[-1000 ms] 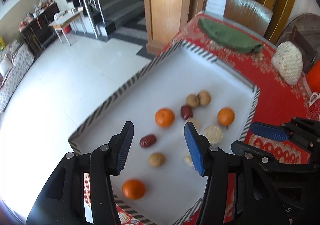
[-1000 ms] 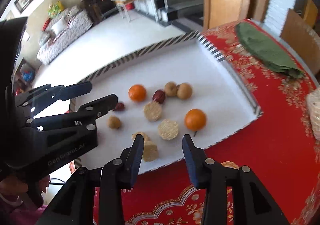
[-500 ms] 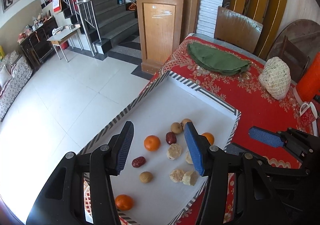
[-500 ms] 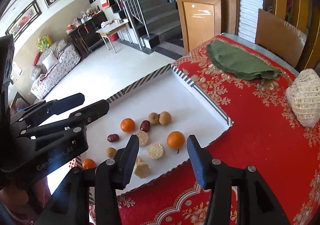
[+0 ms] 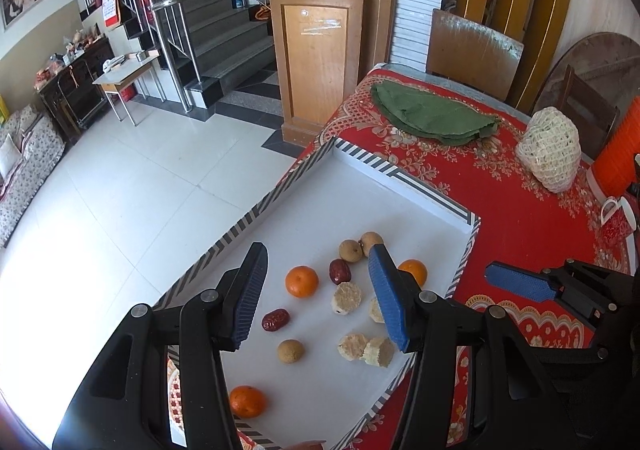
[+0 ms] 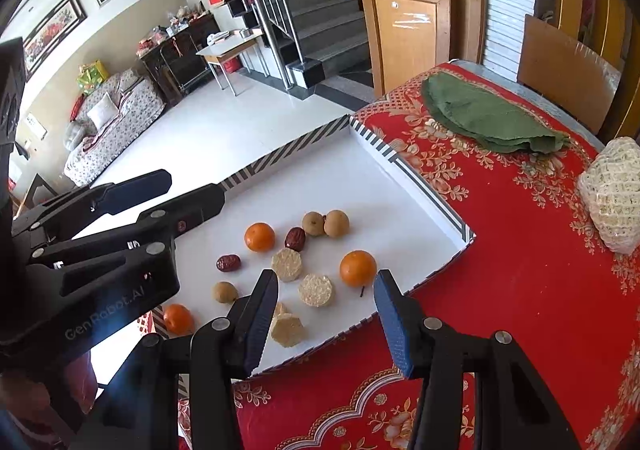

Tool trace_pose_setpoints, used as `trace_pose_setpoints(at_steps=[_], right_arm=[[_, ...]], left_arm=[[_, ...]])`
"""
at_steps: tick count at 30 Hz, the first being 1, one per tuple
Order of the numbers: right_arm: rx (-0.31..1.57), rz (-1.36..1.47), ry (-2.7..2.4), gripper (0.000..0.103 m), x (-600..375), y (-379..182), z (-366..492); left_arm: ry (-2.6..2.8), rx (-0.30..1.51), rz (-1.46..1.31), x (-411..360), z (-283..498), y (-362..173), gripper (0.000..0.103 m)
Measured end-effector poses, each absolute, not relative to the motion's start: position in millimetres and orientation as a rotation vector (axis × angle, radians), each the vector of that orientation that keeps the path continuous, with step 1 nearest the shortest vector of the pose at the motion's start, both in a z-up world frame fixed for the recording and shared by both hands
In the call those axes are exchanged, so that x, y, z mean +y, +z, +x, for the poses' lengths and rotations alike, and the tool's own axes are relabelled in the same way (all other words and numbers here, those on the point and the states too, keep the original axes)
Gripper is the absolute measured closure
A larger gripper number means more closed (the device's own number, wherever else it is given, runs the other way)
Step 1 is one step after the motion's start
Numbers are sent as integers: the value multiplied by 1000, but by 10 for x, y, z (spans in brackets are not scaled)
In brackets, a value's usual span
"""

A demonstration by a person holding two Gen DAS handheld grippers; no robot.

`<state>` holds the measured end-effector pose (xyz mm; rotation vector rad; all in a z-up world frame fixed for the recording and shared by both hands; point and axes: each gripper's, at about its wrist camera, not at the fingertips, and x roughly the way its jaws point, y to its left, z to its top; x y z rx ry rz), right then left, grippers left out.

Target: Organize fruits

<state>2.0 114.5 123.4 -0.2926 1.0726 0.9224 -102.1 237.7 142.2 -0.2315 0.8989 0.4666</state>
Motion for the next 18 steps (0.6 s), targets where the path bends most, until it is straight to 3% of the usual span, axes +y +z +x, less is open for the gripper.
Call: trace_pose_setpoints(at_steps=[18], right_arm=[[1111, -315, 934, 55, 1190, 1125, 49]], left_arm=[[466, 921, -216, 2372, -958, 1333, 50]])
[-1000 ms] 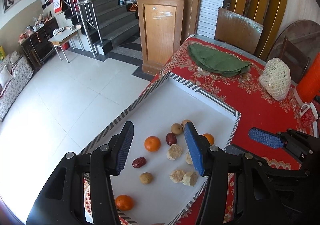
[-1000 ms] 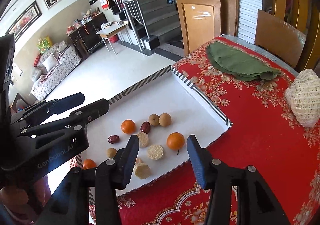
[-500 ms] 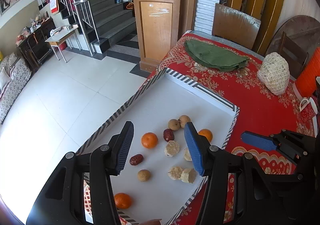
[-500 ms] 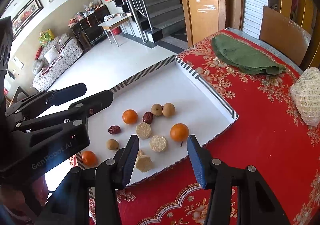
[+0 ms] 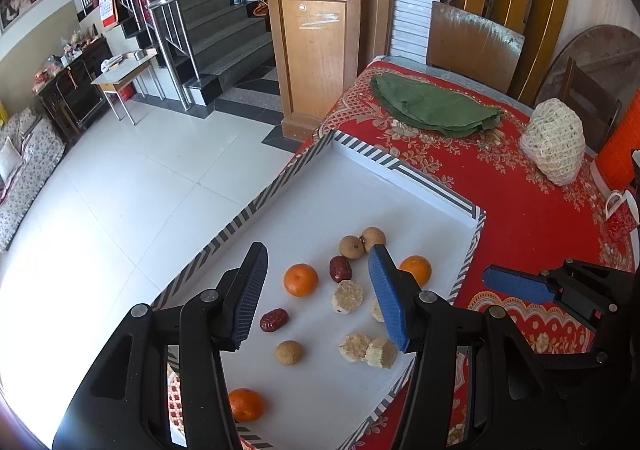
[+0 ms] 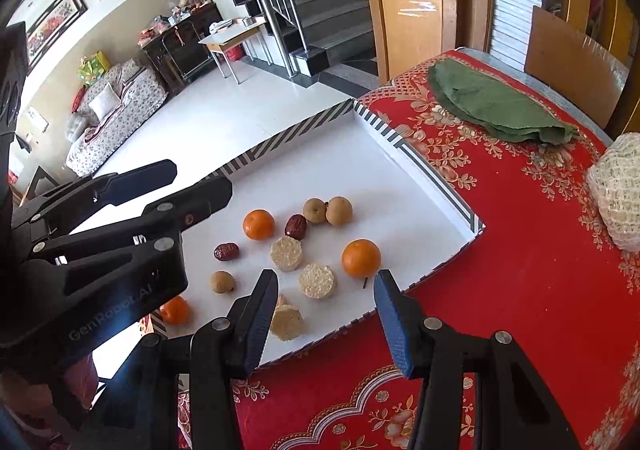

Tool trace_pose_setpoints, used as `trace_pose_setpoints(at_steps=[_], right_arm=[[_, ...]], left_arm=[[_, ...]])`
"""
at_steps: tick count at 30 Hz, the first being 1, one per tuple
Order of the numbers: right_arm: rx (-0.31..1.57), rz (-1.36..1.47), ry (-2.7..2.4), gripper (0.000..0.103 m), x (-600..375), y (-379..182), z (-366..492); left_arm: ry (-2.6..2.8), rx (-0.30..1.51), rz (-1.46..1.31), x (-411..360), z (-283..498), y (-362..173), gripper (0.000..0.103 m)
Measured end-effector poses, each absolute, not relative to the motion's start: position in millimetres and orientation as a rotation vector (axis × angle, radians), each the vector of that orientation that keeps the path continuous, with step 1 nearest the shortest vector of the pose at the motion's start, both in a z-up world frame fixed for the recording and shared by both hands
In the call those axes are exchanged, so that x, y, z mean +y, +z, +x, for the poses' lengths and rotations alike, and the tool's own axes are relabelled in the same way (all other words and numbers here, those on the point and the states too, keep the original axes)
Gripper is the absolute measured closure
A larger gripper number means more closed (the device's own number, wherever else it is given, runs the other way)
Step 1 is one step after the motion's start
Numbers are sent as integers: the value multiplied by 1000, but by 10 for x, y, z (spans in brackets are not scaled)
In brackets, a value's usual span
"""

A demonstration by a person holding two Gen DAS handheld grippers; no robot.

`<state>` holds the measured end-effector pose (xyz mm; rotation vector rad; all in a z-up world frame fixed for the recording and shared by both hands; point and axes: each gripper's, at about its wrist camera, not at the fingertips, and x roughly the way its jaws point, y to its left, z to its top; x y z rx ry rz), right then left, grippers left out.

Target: Organize fruits

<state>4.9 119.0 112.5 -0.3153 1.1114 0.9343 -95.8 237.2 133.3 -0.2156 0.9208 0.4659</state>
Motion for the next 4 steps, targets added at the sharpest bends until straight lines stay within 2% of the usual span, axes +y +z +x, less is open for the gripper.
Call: trace_pose_setpoints(at_steps=[4], right_arm=[[1120, -320, 935, 55, 1194, 1098, 52]], left_arm=[[457, 938, -227, 2377, -940, 1306, 50]])
